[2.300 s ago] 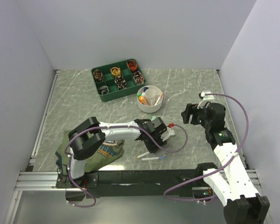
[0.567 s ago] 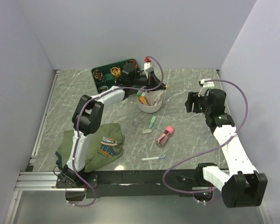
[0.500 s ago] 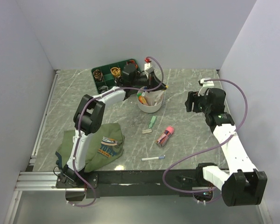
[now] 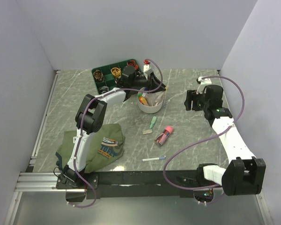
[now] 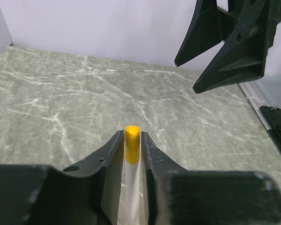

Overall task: Sort the stationery into containers
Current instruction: Place the pen in the storage box.

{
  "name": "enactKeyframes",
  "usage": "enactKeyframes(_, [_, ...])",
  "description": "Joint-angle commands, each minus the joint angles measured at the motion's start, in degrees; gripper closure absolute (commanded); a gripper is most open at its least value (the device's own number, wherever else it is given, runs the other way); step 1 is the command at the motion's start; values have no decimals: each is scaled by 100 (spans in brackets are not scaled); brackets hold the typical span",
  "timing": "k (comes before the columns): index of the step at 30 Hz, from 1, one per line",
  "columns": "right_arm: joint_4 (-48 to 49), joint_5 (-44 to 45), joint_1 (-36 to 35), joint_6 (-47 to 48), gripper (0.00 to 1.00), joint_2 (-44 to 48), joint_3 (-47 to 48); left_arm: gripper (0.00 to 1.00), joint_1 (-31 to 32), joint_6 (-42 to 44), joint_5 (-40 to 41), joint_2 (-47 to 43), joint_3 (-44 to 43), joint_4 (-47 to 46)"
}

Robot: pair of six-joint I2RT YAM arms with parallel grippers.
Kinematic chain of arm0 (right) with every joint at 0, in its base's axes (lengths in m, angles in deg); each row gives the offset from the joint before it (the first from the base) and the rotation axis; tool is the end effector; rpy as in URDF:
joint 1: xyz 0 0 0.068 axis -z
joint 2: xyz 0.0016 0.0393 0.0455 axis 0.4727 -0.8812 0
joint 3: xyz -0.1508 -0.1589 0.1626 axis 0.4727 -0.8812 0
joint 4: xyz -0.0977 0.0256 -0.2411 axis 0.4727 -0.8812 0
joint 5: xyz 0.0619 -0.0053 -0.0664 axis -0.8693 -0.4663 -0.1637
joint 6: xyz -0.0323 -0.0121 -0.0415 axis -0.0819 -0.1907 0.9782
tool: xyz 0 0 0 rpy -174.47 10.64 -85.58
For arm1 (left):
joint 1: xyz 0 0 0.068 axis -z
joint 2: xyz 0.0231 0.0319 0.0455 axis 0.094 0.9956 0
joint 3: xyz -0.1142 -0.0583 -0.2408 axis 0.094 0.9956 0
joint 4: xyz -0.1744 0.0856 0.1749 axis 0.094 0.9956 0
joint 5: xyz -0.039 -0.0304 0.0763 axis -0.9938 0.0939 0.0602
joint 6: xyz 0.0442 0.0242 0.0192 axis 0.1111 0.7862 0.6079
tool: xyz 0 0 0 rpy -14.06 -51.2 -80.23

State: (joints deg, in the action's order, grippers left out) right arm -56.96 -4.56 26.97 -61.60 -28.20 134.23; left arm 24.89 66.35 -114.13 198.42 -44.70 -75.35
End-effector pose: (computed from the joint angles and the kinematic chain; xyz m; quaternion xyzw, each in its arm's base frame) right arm 0.2583 0.0129 0.2936 -0.0867 0.8649 0.0816 0.4876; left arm 0.4411 -0.2938 0.2443 0.4499 0.5136 -0.5675 0.4602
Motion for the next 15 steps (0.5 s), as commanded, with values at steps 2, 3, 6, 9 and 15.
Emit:
enactKeyframes(2, [212, -119, 44, 12, 26, -146, 412, 59, -84, 797, -49, -367, 139, 449])
enactKeyframes(3, [229, -128, 44, -6, 26, -172, 430, 59, -84, 955, -6, -403, 139, 659])
enactKeyframes(6, [256, -172, 44, -41, 26, -243, 483, 55, -84, 1175, 30, -508, 121, 994])
enactKeyframes(9, [221, -190, 36, -24, 26, -217, 536, 53, -84, 1316, 126, -842, 339, 1074])
enactKeyframes(15, [282, -216, 36, -23, 26, 12, 360, 47, -5, 2237, 644, -2440, 1411, 1977])
